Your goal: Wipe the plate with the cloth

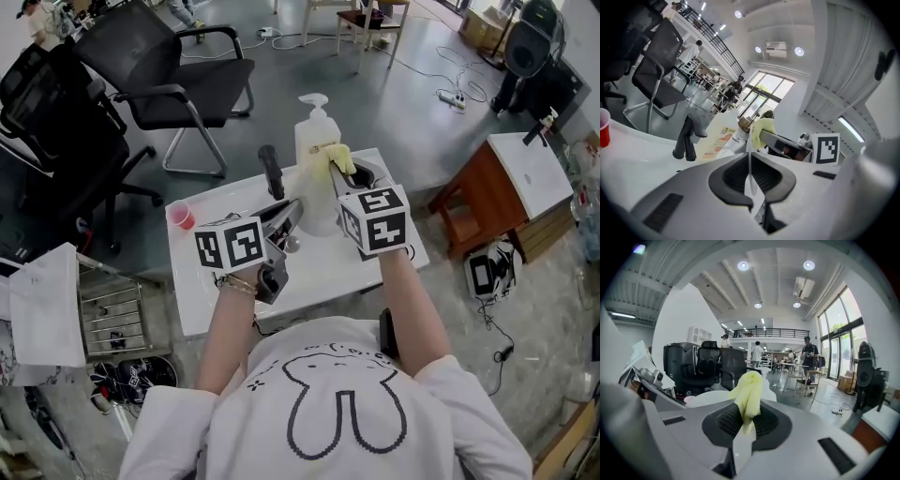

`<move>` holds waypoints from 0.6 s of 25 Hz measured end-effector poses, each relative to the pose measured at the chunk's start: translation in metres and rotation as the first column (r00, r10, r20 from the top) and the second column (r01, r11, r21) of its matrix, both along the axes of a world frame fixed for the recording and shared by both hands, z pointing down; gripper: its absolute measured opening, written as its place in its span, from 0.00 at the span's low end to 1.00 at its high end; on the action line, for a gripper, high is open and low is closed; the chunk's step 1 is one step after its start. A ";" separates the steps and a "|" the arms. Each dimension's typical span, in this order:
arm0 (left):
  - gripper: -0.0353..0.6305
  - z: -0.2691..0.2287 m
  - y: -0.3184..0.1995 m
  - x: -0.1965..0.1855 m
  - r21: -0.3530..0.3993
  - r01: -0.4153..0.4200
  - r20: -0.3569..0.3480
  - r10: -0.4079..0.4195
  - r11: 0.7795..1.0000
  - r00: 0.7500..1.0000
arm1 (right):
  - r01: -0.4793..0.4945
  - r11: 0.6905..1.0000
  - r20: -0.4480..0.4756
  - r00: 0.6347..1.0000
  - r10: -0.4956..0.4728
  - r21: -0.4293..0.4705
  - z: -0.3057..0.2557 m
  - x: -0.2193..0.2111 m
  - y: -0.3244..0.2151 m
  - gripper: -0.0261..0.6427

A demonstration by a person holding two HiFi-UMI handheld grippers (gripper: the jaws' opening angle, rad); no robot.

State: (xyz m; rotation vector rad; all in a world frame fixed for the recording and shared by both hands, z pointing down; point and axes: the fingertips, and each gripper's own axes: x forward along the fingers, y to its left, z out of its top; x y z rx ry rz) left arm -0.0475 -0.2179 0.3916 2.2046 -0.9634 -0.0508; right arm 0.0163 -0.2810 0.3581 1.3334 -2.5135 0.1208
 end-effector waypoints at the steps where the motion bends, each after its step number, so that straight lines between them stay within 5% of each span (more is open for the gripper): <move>1: 0.08 -0.002 0.001 0.000 0.006 0.000 0.000 0.000 1.000 1.000 | -0.023 1.000 0.002 1.000 0.023 -0.005 0.001 0.007 -0.002 0.11; 9: 0.08 -0.001 0.006 -0.002 -0.002 -0.004 -0.004 0.004 1.000 1.000 | -0.118 0.993 -0.016 0.993 0.118 -0.015 0.007 0.043 -0.006 0.11; 15: 0.08 0.008 0.007 -0.008 -0.010 0.016 0.020 -0.016 1.000 1.000 | -0.062 0.998 0.042 0.997 0.062 0.014 -0.005 0.033 0.021 0.11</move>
